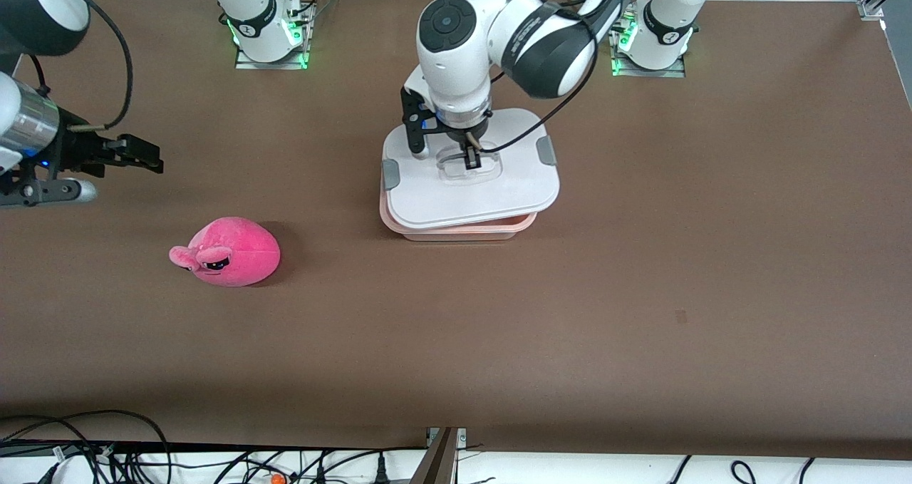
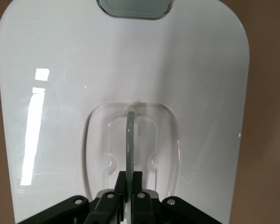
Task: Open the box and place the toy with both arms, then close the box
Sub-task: 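Lift the lid off with the left gripper while the right gripper reaches the toy, then grasp the pink plush toy with the right gripper, then lift the pink toy and carry it over the open box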
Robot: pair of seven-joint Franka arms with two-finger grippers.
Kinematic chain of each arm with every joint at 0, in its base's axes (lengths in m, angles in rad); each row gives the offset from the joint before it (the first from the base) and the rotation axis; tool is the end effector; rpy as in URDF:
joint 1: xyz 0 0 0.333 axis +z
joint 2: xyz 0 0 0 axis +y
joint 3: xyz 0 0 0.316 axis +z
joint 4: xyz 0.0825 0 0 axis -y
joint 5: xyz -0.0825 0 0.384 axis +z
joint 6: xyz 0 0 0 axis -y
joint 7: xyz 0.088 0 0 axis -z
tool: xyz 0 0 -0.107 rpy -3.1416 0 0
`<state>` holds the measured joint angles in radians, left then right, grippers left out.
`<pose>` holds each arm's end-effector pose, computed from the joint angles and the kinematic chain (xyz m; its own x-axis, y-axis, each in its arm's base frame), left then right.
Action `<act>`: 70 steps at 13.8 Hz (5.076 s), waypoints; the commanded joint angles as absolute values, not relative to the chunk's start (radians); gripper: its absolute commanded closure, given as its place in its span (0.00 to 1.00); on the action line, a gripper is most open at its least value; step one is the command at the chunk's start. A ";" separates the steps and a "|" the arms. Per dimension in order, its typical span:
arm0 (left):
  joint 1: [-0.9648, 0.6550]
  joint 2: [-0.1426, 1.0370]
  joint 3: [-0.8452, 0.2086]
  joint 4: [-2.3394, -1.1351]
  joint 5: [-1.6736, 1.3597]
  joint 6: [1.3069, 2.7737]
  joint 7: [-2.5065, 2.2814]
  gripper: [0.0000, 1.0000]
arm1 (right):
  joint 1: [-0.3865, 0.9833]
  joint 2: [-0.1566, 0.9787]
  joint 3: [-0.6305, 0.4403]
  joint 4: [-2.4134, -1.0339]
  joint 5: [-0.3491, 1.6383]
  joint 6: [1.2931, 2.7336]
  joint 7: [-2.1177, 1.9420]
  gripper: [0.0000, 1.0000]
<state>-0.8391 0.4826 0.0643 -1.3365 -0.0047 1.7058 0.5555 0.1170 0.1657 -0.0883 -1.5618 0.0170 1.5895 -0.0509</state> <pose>0.4850 -0.4872 0.4445 0.2302 -0.9671 -0.1086 -0.9712 -0.2354 0.0377 0.5976 0.0226 0.5349 0.9875 0.0781 -0.1366 0.0776 -0.9969 -0.0092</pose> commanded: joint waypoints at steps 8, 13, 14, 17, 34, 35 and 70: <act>-0.318 0.348 0.060 -1.336 -0.021 1.532 0.797 1.00 | 0.080 0.282 -0.091 -1.815 0.049 2.046 -0.137 0.00; -0.108 0.359 0.063 -1.339 0.012 1.532 1.098 1.00 | 0.086 0.324 -0.084 -1.818 0.066 2.103 -0.138 0.00; -0.074 0.359 0.063 -1.339 0.026 1.532 1.153 1.00 | 0.086 0.333 -0.083 -1.818 0.066 2.111 -0.138 0.00; -0.011 0.374 0.061 -1.342 0.020 1.532 1.242 1.00 | 0.087 0.359 -0.081 -1.828 0.066 2.152 -0.138 0.01; -0.014 0.377 0.052 -1.355 0.023 1.531 1.261 1.00 | 0.097 0.350 -0.025 -1.772 0.066 2.044 -0.195 1.00; -0.009 0.376 0.052 -1.355 0.023 1.531 1.262 1.00 | 0.100 0.350 -0.003 -1.740 0.064 2.002 -0.193 1.00; -0.017 0.376 0.052 -1.356 0.020 1.529 1.262 1.00 | 0.716 0.741 0.121 -0.986 -0.142 1.517 -0.497 1.00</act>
